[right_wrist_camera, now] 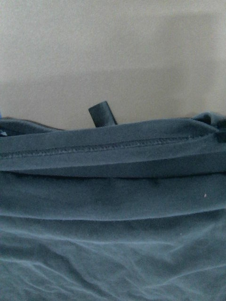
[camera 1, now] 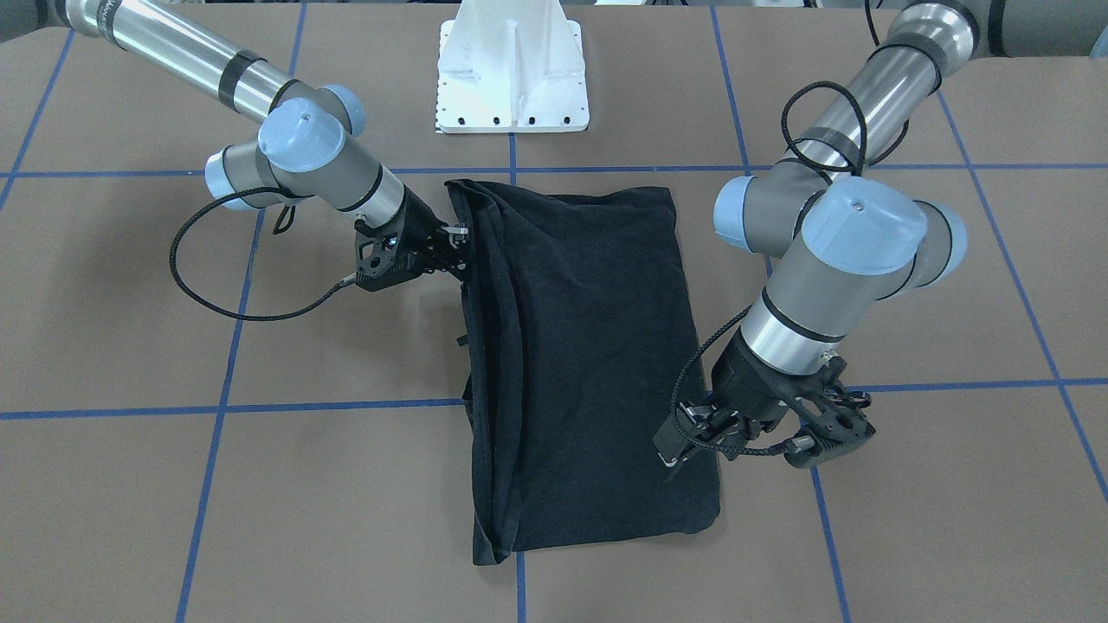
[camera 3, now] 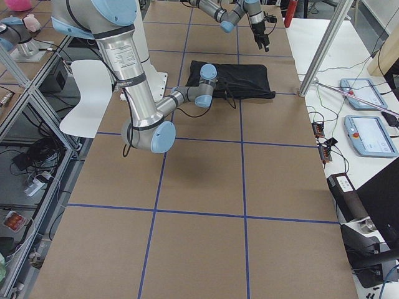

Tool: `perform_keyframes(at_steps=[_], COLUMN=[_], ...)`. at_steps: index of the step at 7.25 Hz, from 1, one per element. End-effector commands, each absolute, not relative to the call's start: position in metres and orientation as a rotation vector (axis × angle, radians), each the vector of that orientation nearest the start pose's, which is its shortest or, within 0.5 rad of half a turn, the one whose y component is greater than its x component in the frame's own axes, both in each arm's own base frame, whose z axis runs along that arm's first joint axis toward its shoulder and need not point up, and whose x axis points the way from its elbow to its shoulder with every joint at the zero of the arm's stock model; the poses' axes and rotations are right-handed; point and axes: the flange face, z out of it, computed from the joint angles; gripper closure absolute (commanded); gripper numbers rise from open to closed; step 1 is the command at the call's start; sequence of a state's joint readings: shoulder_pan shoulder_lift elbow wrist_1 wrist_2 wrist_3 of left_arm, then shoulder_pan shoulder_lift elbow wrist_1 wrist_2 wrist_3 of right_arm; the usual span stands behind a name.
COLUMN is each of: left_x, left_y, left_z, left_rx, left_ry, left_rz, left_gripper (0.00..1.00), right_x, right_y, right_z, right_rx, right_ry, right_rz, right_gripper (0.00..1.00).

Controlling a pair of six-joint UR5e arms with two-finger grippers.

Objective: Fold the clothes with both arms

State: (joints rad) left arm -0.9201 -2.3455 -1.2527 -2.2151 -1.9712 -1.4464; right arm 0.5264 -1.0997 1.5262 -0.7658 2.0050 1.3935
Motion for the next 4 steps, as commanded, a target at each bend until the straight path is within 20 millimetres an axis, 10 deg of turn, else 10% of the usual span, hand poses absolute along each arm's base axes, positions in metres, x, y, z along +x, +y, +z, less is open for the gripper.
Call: perform_keyframes(at_steps=[1, 3, 4], left_x=[0.3948, 0.3958, 0.3958], left_y=[-0.6749, -0.6743, -0.6743], left_z=[0.2457, 0.2457, 0.2457], left_rx=[0.233, 0.232, 0.232], left_ry=[1.130, 1.131, 1.131], left_rz=[-0.487, -0.485, -0.485], left_gripper=[0.00, 0.00, 0.00], right_x=[-0.5238, -0.5189, -0.5190], right_y=[-0.4106, -0.4074, -0.4073], right_z=[0.3238, 0.3238, 0.3239], right_rx=[0.056, 0.055, 0.053], right_ry=[-1.257, -1.262, -1.261], right_rz=[0.035, 0.032, 0.032], right_gripper=[1.00, 1.00, 0.76])
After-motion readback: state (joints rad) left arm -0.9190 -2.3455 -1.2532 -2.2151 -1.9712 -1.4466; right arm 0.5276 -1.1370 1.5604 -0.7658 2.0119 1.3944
